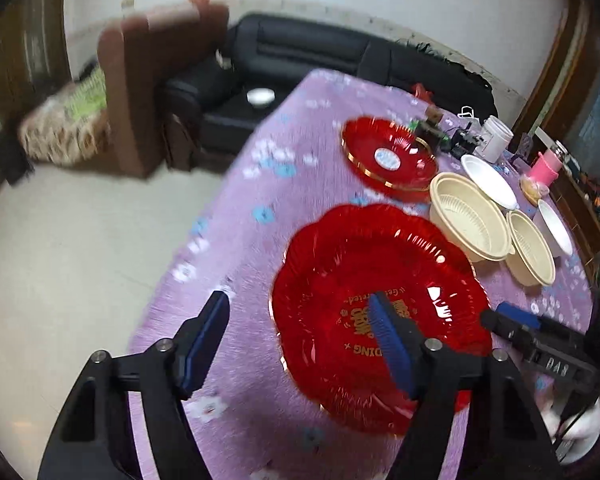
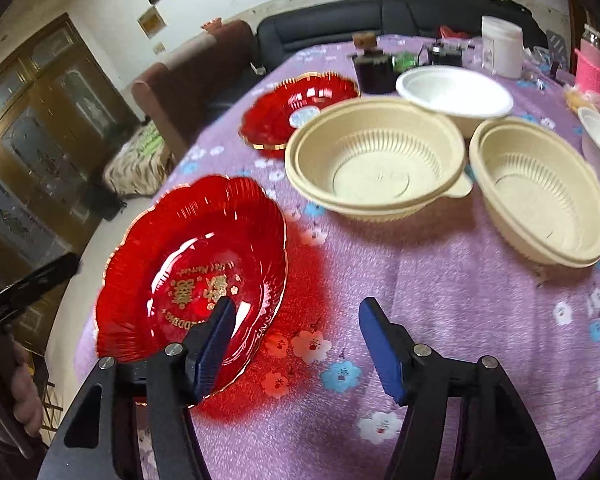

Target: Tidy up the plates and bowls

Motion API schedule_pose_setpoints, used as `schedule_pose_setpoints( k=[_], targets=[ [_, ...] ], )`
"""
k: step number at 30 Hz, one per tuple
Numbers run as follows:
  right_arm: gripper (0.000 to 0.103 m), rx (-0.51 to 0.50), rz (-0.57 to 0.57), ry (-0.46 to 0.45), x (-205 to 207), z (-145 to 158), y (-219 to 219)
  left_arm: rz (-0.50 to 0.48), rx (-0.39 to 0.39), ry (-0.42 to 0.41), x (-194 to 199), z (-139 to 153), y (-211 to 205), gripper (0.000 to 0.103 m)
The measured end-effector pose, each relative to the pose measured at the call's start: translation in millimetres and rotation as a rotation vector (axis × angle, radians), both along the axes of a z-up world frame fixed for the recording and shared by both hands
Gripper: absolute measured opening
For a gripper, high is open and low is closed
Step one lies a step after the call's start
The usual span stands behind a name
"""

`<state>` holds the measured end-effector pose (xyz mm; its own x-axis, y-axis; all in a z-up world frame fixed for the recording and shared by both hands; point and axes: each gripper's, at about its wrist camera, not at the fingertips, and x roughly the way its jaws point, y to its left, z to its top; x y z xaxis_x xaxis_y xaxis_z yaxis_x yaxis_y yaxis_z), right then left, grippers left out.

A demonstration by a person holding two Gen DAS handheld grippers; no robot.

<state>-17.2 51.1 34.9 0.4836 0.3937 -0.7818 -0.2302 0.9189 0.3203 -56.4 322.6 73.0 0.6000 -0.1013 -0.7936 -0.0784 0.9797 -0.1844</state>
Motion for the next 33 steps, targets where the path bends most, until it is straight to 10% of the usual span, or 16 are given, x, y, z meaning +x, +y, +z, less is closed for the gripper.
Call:
schedule_pose_setpoints(
  k=[10,14,19,33],
  targets=[
    [0.035,-0.025,0.006,0.07,16,-25,28,-0.002,-0.043,0.072,32,-35,-9,0.07],
    [0.023,-0.031,0.03,0.063,14,-25,36,-0.009,-0.023,0.093,32,-40,-14,0.05],
    [0.017,-0.076,0.033,0.011,5,-19,40,0.021,-0.028,0.073,26,-36,-7,0.036],
    [0.017,-0.067,0.042,-0.023,-3,-16,42,0.039,0.006,0.049,22,-33,-9,0.035]
  ],
)
